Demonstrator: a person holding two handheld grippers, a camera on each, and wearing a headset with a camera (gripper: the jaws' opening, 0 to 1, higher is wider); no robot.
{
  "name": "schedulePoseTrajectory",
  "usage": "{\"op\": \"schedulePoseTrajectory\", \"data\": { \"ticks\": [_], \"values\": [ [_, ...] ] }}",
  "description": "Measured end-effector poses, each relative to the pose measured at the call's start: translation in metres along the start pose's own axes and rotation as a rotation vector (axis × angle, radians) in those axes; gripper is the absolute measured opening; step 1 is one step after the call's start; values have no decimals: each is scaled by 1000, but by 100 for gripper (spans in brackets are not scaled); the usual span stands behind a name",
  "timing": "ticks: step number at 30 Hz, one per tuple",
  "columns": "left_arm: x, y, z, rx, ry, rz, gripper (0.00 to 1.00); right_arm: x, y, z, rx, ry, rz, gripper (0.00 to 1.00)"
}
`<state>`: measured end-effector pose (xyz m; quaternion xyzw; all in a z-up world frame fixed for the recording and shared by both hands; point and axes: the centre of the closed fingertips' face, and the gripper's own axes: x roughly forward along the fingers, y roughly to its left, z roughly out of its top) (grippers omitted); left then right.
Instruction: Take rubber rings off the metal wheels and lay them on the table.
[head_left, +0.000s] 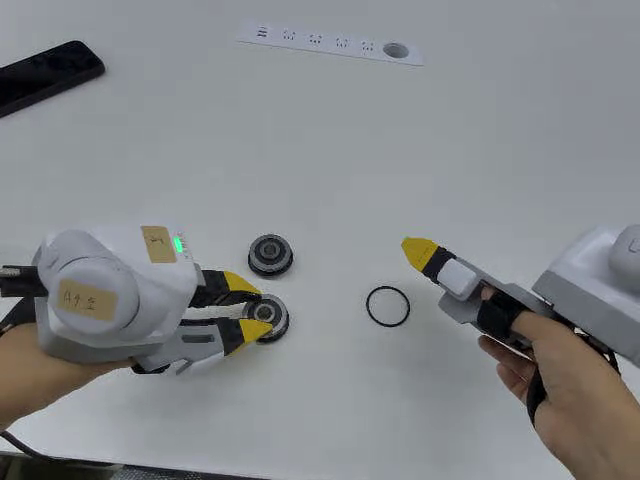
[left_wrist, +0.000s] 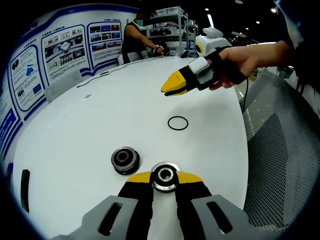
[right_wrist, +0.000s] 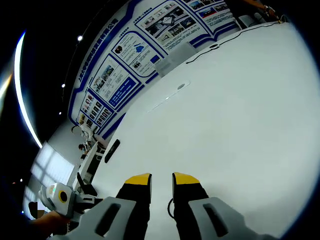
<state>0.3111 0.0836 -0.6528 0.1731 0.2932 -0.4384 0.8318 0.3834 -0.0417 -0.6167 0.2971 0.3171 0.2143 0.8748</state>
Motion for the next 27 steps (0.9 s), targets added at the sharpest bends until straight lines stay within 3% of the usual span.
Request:
{"op": "schedulePoseTrajectory", "data": {
  "ticks": [9,27],
  "values": [
    [-1,-4,2,7,7,-12,16,0,1,0,10,-2,5,17],
    [3,-4,2,29,21,-24,14,4,21,-5,35,12,67,17]
  ]
}}
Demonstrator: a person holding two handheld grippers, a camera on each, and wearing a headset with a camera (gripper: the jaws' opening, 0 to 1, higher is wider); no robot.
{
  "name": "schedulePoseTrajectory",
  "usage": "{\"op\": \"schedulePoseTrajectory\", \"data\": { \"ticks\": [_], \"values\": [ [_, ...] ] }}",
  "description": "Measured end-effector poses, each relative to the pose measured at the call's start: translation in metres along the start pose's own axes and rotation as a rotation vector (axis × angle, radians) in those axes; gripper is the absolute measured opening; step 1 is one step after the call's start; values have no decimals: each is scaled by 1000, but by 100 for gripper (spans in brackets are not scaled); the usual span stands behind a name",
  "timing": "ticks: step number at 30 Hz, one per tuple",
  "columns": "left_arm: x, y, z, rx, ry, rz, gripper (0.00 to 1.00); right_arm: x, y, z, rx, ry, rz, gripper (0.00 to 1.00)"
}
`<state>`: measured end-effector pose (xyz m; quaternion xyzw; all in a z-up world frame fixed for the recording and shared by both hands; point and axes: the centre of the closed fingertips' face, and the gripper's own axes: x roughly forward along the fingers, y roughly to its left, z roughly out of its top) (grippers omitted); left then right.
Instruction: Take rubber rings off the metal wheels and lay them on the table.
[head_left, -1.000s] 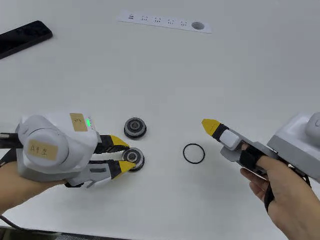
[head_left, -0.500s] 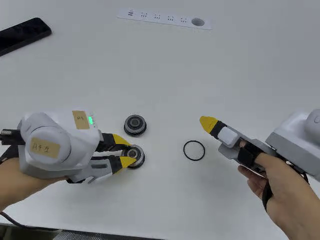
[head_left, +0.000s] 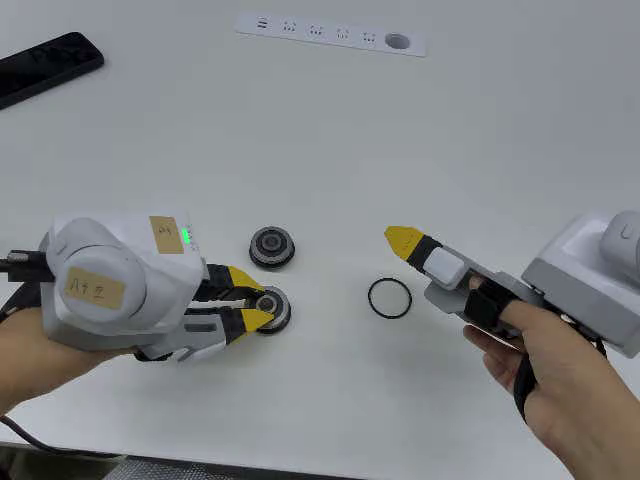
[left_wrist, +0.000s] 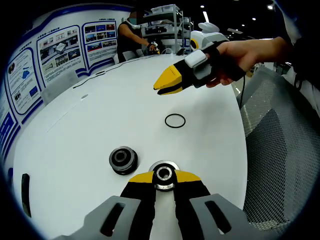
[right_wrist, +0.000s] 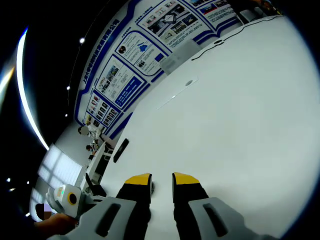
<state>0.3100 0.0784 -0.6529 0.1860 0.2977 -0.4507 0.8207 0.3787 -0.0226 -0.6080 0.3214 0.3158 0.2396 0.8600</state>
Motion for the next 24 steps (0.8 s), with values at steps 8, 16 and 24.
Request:
{"op": "schedulePoseTrajectory", "data": {
  "ticks": [8,16,24],
  "values": [
    [0,1,0,7,19,-5,13,5,31,-23,42,94,168,18],
    [-1,1,-2,18,38,-27,13,15,40,-62,72,203,189,34],
    [-1,1,-3,32,49,-46,12,20,51,-90,48,288,210,42]
  ]
}}
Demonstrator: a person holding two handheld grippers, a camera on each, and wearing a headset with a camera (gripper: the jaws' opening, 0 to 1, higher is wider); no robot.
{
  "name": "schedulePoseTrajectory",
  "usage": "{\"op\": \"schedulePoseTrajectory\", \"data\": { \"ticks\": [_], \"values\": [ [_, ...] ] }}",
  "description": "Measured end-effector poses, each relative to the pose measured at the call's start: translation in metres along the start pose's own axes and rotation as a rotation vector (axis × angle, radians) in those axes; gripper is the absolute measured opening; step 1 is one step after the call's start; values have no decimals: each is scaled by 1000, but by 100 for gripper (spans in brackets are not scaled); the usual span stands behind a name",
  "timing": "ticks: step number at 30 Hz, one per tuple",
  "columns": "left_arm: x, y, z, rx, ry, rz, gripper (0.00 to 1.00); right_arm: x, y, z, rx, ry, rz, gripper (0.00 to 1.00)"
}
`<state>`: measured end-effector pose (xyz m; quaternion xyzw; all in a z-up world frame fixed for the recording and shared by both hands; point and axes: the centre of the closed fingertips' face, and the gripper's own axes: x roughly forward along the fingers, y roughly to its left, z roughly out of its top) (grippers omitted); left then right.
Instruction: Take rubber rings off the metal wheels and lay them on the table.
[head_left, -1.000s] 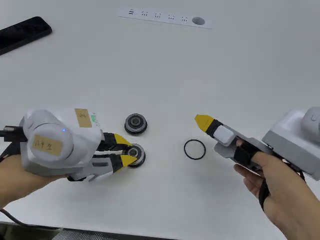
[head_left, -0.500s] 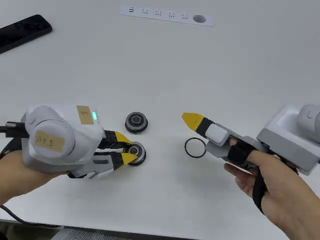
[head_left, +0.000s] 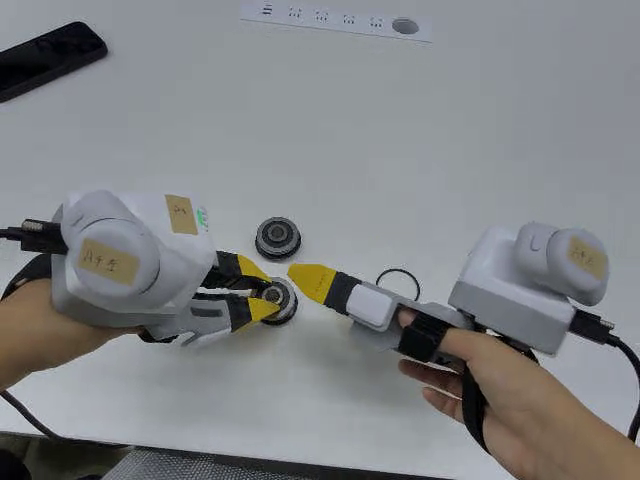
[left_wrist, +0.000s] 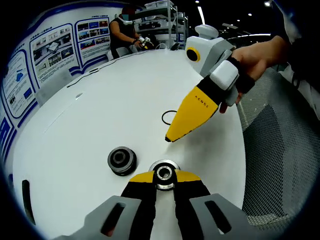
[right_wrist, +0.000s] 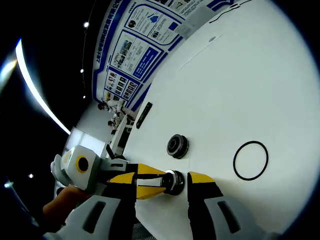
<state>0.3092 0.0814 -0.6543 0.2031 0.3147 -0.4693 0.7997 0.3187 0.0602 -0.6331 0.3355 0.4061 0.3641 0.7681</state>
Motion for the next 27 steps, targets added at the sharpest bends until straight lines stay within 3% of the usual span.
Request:
{"op": "schedulePoseTrajectory", "data": {
  "ticks": [6,17,27],
  "values": [
    [0,-1,0,4,-1,-1,12,7,4,-8,27,32,6,49],
    [0,-1,1,7,-4,-8,12,13,2,-18,60,79,-16,52],
    [0,-1,1,12,-6,-16,12,20,7,-22,65,95,1,54]
  ]
}}
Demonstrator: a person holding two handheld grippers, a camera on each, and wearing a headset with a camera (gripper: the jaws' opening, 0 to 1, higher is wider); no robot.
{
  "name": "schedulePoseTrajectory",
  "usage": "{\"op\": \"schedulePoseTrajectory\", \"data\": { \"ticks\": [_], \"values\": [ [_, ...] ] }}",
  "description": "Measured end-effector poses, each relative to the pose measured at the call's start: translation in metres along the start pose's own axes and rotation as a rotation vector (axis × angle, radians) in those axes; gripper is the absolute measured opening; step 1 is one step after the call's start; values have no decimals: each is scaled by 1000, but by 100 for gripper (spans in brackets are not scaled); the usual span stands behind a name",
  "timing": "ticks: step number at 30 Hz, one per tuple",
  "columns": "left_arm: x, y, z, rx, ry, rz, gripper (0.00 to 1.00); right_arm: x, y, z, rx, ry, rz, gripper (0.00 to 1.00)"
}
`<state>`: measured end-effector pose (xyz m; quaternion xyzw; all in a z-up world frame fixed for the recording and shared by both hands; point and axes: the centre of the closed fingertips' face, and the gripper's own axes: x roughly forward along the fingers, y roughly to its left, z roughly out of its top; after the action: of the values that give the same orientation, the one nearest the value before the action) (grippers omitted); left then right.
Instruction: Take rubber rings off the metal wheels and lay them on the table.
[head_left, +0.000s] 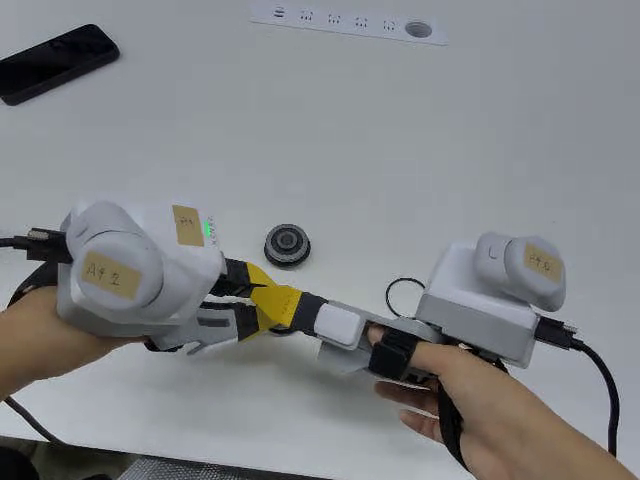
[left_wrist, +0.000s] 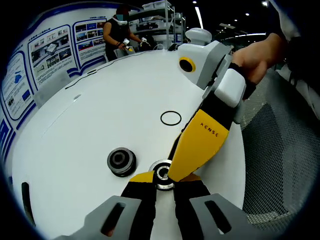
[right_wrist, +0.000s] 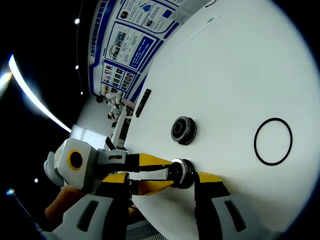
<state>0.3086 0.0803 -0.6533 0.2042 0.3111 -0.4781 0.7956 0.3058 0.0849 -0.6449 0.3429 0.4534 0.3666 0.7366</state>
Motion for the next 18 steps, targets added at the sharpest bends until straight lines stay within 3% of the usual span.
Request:
{"op": "schedulePoseTrajectory", "data": {
  "ticks": [12,18],
  "values": [
    [0,0,0,1,1,0,12,-1,4,-2,-4,-1,20,51],
    [0,0,0,-1,0,2,12,-2,-4,-2,2,-6,25,45]
  ]
}}
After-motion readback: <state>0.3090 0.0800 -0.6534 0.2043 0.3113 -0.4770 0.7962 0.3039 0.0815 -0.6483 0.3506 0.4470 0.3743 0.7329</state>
